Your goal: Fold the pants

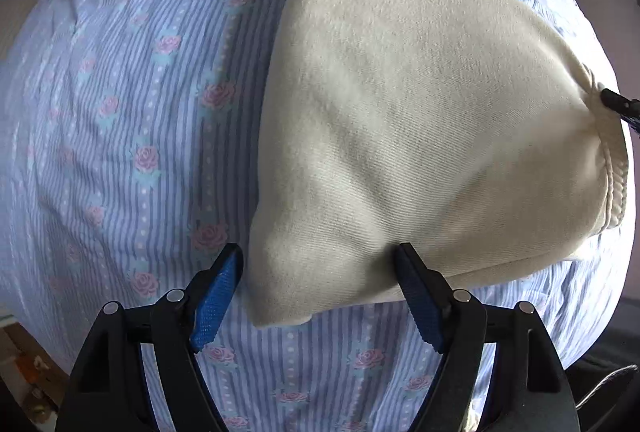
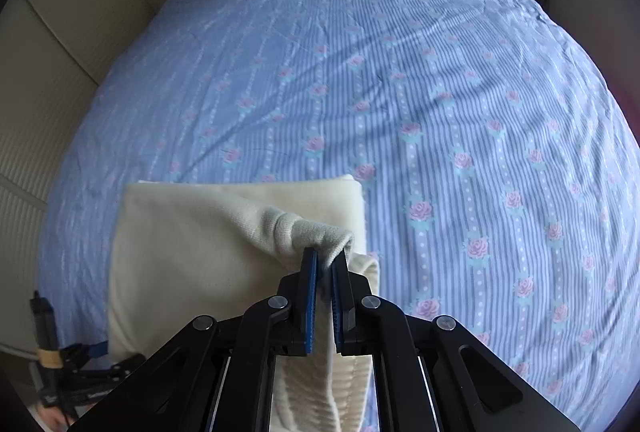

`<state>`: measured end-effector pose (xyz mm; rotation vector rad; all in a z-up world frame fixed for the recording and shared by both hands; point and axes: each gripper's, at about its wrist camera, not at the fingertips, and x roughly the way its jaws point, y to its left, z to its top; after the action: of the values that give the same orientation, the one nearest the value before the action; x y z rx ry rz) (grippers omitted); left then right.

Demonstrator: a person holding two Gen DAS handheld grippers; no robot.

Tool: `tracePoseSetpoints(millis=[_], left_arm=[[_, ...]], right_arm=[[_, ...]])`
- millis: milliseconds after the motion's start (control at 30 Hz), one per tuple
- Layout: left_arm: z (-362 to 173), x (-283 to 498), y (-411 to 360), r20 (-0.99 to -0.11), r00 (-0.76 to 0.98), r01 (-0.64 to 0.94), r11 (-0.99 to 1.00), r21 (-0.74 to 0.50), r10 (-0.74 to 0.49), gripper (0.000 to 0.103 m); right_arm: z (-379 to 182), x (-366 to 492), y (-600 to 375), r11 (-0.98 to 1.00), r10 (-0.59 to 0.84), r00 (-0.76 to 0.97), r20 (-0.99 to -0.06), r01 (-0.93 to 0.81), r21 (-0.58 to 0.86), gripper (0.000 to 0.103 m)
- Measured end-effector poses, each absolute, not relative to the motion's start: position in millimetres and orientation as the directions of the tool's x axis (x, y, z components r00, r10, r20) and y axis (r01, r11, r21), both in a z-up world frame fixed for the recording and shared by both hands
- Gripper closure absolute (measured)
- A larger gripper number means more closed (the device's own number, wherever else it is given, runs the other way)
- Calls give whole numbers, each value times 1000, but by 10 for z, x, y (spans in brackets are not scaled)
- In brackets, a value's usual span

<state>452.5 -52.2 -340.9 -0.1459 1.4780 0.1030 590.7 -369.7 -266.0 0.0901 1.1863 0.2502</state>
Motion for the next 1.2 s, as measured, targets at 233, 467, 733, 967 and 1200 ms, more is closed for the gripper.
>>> tracePoseSetpoints(millis=[233,467,733,967,1200], left_arm=[[-3224,4566,-637,-993,105,-113,993,39,51,23],[-2651,4437,-650,-970,220,-109,991,80,102,16],[-2122,4316,-888,-936,310,-96,985,145,168,14],[-2077,4067,-1061,-928,306,-75,977,197,211,14],[-2095,3899,-1200,-929,300,-66,976,208,218,14]], right_arm=[[-2938,5882,-3894,993,114,302,-947,-48,104,55],[-2572,5297,-4096,995,84,349,-933,-73,63,32],[-2733,5049,-4153,957,275,334,-902,-1,291,25],[-3212,4989,-4069,956,261,286,-922,58,289,25],[-3451,4857,-4376,946,253,263,-931,136,295,25]])
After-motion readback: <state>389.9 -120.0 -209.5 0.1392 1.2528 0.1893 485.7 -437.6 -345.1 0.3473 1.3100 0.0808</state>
